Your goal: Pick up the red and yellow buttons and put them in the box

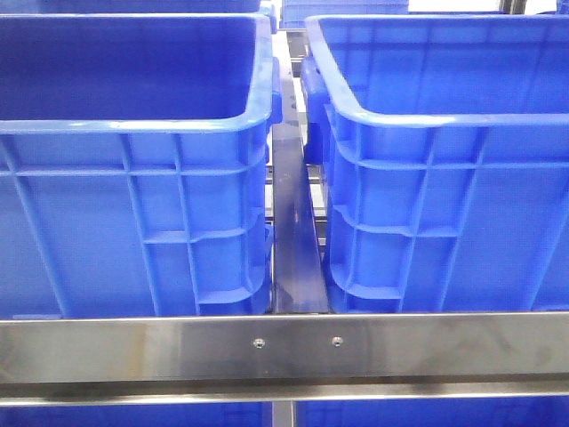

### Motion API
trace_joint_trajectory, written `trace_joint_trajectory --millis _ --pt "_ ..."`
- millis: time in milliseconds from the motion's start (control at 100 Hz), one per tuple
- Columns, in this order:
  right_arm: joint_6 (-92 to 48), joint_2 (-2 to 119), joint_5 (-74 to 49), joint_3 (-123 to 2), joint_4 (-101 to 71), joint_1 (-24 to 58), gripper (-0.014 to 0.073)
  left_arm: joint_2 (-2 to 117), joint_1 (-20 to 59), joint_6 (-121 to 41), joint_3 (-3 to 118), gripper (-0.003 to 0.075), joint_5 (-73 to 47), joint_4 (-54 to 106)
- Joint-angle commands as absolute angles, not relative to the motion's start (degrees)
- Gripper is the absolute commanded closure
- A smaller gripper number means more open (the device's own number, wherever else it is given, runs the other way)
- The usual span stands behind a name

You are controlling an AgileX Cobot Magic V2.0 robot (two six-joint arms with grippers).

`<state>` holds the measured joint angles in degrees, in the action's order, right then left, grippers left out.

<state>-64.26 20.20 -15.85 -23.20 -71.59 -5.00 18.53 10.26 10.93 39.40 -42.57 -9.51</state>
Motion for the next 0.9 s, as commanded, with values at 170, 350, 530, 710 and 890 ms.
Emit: trace_joint_trajectory --millis 170,350,530,710,890 --pt "-64.8 20.6 -13.9 -24.7 -72.9 -4.4 0.0662 19.2 10.1 11.4 40.7 0.0739 -38.1 -9.8" --pt "-64.8 20.6 -13.6 -24.7 -72.9 -4.4 0.0662 19.2 10.1 11.4 40.7 0.0739 -38.1 -9.8" --pt "-64.8 20.6 -13.6 -24.7 -72.9 -4.4 0.0662 19.2 10.1 11.4 40.7 0.0739 -38.1 -9.8" --pt "-64.8 20.6 -13.3 -24.7 -72.9 -4.4 0.0662 19.2 10.1 11.4 40.7 0.0739 -38.1 -9.8" --pt "-60.9 20.2 -13.3 -24.7 -64.5 -4.4 0.0662 19.2 10.1 11.4 40.7 0.0739 -38.1 -9.8"
